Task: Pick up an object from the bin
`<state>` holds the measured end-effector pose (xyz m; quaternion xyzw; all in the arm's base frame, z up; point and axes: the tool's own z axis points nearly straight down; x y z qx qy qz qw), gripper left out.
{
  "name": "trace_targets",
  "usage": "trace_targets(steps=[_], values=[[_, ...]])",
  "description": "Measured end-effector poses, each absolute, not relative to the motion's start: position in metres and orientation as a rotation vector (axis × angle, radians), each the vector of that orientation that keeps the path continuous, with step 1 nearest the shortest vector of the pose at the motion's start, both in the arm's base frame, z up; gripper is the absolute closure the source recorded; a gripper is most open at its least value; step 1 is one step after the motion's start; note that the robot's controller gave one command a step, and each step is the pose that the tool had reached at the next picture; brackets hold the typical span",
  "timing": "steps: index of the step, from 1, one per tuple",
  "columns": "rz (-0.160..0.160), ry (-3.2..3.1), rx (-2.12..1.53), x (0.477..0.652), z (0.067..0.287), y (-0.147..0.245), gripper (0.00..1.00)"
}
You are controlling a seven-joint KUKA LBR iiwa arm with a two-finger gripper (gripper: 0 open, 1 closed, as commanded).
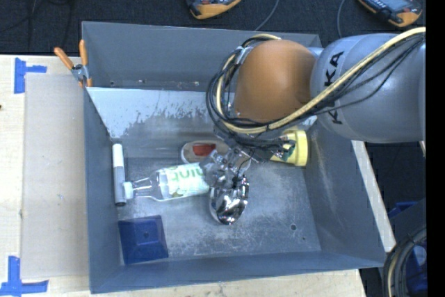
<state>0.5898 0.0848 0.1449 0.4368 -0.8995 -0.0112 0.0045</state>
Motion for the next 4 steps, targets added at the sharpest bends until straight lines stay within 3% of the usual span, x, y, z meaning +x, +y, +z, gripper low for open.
trace_targets(steps=[1, 2, 3, 4], values=[[-0.035, -2.819, 1.367, 0.590, 0.145, 0.085, 0.00], [-0.036, -2.924, 1.119, 0.597, 0.073, 0.080, 0.00], [-0.033, -2.925, 1.120, 0.598, 0.074, 0.080, 1.00], [-0.032, -2.955, 1.039, 0.566, 0.071, 0.092, 1.00]])
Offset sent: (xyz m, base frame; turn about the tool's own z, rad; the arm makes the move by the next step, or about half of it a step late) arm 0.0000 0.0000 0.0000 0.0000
